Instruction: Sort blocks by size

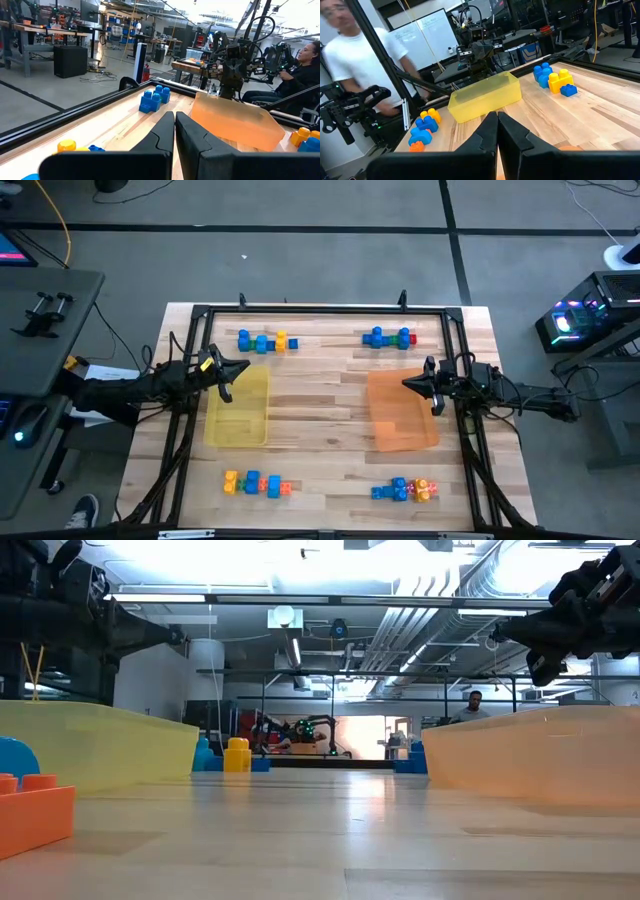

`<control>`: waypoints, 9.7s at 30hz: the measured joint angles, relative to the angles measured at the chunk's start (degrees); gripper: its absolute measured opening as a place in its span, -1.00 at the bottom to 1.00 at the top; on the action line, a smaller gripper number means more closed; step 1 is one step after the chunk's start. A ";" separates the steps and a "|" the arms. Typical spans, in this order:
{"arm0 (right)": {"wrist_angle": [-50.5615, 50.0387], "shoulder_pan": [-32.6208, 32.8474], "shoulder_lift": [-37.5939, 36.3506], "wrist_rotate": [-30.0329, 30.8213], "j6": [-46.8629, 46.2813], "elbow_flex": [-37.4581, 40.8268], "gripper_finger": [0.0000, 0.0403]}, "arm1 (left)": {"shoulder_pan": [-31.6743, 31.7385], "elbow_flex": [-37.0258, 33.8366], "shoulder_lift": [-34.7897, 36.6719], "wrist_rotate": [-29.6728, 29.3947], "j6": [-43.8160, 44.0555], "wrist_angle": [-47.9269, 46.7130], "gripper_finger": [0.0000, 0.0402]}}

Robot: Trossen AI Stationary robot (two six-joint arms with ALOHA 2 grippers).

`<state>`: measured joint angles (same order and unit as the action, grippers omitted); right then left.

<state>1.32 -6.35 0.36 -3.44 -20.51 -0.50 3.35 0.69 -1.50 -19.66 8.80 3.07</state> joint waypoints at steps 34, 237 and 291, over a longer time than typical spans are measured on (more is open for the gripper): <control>0.00 0.00 0.00 0.00 0.01 -0.01 -1.00 | -0.01 0.02 0.00 0.00 0.02 0.00 -0.97; 0.00 0.00 0.00 0.00 0.00 0.00 -1.00 | 15.25 56.45 -52.74 24.17 43.18 -70.05 -0.55; 0.00 0.00 0.00 0.02 0.00 -0.02 -1.00 | 37.02 68.26 -94.94 11.40 27.93 -51.90 0.49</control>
<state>1.32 -6.35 0.36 -3.42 -20.51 -0.51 40.38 68.95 -96.44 -8.26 36.73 -48.83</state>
